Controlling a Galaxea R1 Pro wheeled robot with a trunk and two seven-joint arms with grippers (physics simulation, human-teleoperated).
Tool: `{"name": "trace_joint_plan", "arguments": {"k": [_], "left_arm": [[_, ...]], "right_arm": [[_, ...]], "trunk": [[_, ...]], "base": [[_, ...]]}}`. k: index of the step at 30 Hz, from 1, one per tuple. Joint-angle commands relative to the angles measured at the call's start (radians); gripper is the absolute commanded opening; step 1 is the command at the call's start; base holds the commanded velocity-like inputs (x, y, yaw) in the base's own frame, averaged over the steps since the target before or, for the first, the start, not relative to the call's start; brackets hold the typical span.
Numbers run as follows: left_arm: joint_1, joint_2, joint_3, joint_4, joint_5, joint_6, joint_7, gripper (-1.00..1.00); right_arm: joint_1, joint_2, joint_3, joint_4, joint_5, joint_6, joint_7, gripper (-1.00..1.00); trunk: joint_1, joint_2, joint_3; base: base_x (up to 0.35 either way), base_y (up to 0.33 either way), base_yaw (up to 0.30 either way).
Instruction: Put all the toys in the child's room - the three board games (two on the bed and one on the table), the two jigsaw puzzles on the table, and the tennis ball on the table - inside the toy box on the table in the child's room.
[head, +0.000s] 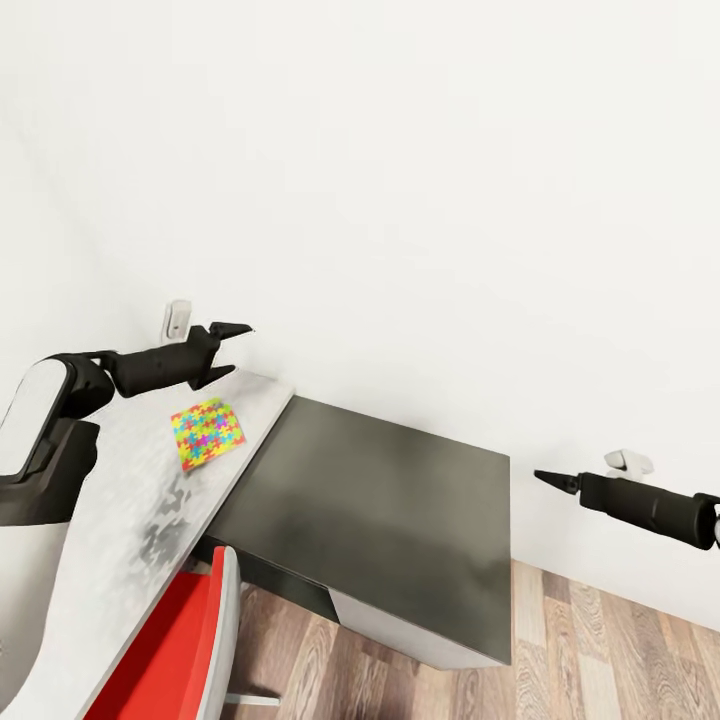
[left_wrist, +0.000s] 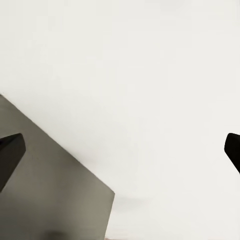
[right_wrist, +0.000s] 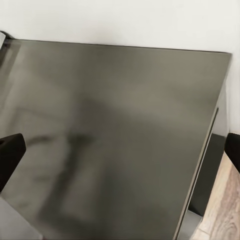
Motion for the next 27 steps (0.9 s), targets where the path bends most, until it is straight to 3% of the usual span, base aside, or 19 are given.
{"name": "trace_joint_plan", "arguments": {"k": [1, 7, 15, 18, 20, 21, 23, 24, 27], "left_arm": [[-0.012, 0.002, 0.005, 0.018, 0.007, -0.001, 0.012, 1.0], [-0.043, 0.009, 0.017, 0.071, -0.002, 0.0, 0.015, 1.0], [-0.094, 0.043, 0.021, 0.167, -0.02, 0.001, 0.018, 1.0], [-0.118, 0.054, 0.02, 0.218, -0.046, 0.001, 0.016, 1.0], [-0.141, 0.06, 0.019, 0.277, -0.085, 0.002, 0.013, 1.0], [-0.141, 0.06, 0.019, 0.277, -0.085, 0.002, 0.013, 1.0], [-0.163, 0.062, 0.018, 0.339, -0.133, 0.003, 0.009, 1.0], [-0.163, 0.062, 0.018, 0.339, -0.133, 0.003, 0.009, 1.0], [-0.182, 0.062, 0.018, 0.401, -0.181, 0.003, 0.003, 1.0]], "right_arm": [[-0.001, -0.001, 0.001, 0.0, 0.009, 0.006, 0.01, 1.0], [-0.001, -0.005, 0.003, 0.0, 0.009, 0.02, 0.011, 1.0], [-0.002, -0.007, 0.002, 0.0, 0.008, 0.043, 0.011, 1.0], [-0.002, -0.008, 0.002, 0.0, 0.008, 0.047, 0.011, 1.0], [-0.002, -0.008, 0.002, 0.0, 0.008, 0.049, 0.012, 1.0], [-0.002, -0.008, 0.002, 0.0, 0.008, 0.049, 0.012, 1.0], [-0.002, -0.008, 0.001, 0.0, 0.008, 0.051, 0.012, 1.0], [-0.002, -0.008, 0.001, 0.0, 0.008, 0.051, 0.012, 1.0], [-0.001, -0.008, 0.001, 0.0, 0.008, 0.052, 0.012, 1.0]], "trunk": [[0.001, -0.002, -0.002], [0.001, -0.002, -0.002], [0.001, -0.002, -0.01], [0.001, -0.002, -0.014], [0.001, -0.002, -0.017], [0.001, -0.002, -0.018], [0.001, -0.002, -0.021], [0.001, -0.002, -0.023], [0.001, -0.002, -0.027]], "base": [[0.0, 0.0, 0.0], [0.0, 0.0, 0.0], [0.0, 0.0, 0.0], [0.0, 0.0, 0.0], [0.0, 0.0, 0.0], [0.0, 0.0, 0.0], [0.0, 0.0, 0.0], [0.0, 0.0, 0.0], [0.0, 0.0, 0.0]]}}
